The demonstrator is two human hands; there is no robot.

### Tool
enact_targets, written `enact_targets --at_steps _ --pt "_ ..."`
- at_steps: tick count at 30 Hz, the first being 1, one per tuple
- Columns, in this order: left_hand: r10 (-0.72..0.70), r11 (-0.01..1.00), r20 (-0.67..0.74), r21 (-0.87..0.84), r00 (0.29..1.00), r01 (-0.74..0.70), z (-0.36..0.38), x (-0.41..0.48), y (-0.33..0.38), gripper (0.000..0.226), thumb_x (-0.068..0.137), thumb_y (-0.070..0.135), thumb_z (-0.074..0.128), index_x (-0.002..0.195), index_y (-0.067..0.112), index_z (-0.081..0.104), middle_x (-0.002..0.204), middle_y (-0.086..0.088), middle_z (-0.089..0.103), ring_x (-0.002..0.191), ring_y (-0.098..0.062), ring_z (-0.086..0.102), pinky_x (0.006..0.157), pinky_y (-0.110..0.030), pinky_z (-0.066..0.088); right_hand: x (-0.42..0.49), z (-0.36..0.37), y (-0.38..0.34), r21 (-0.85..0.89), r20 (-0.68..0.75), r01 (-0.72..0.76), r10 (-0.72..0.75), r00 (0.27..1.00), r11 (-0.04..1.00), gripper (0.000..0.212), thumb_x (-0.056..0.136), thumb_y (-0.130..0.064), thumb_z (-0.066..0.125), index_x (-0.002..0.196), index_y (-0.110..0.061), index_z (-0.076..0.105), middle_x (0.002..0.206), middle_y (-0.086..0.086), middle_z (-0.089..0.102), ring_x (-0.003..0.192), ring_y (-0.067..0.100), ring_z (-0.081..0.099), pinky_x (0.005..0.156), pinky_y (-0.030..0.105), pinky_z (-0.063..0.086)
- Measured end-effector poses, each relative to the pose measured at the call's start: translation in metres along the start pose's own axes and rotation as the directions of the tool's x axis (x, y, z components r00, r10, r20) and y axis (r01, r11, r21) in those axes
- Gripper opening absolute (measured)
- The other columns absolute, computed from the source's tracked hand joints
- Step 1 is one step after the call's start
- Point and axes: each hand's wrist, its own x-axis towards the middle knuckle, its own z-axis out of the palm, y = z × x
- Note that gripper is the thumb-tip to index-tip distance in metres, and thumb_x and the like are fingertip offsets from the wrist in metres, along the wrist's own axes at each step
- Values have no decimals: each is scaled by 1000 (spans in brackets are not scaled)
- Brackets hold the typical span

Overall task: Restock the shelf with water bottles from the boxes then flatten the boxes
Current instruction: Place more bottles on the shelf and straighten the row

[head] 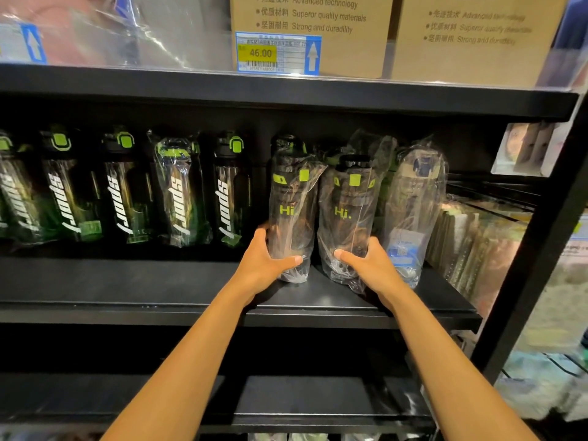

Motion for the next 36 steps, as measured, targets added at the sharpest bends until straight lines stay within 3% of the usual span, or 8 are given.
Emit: enact_targets --at_steps 4,8,11,15,18,26,31,36 --pt "37 999 -29 22 999 -36 -10 -14 -4 105 86 43 81 162 27 11 163 5 31 148 -17 34 116 -39 34 -13 -1 -1 -36 -14 25 -25 1000 999 69 91 -49 75 144 -18 43 146 -1 53 121 17 53 95 35 42" --pt "195 930 -63 329 979 -164 -25 -45 -20 83 94 49 69 161 28 25 162 9 33 148 -13 31 117 -37 34 -38 3 -2 -125 -169 89 -110 979 988 77 95 -46 72 156 -15 37 156 0 47 141 20 47 112 40 43" --pt "364 801 -25 518 931 -299 -39 -76 -32 62 99 47 62 153 26 41 154 9 45 142 -11 36 111 -27 32 -71 15 6 -373 -340 140 -276 899 917 61 97 -47 66 148 -18 48 145 -2 55 131 20 52 105 41 47" --pt "529 698 3 567 849 -437 -54 -121 -53 50 101 36 58 146 17 51 147 2 53 140 -20 45 122 -44 31 -132 40 22 -561 -369 279 -537 759 780 43 98 -31 69 134 -10 58 127 7 61 121 28 54 102 41 47" --pt "574 686 -8 549 819 -476 -63 -162 -81 47 100 31 58 143 12 56 146 -2 56 139 -23 47 120 -40 34 -185 67 44 -609 -289 298 -555 780 735 47 98 -32 65 136 -6 59 132 11 61 124 32 55 107 40 43" --pt "372 770 109 519 922 -372 -70 -304 -188 54 99 38 59 145 9 57 150 -9 54 144 -24 46 122 -42 33 -345 131 143 -603 -45 145 -215 976 784 69 97 -49 64 151 -11 46 150 10 51 141 33 46 115 53 40" --pt "101 798 69 590 992 -122 -63 -426 -234 59 101 53 46 146 14 53 149 -6 53 138 -29 49 115 -48 42 -432 133 191 -582 98 76 -23 995 810 78 93 -58 61 154 -12 44 156 10 48 145 32 42 119 52 38" --pt "-76 787 -55 609 996 94 -50 -563 -229 56 94 39 53 146 18 48 143 -8 58 131 -24 48 107 -36 41 -500 132 215 -519 182 90 7 983 850 66 87 -35 80 142 -12 51 132 10 61 122 34 56 101 45 50"
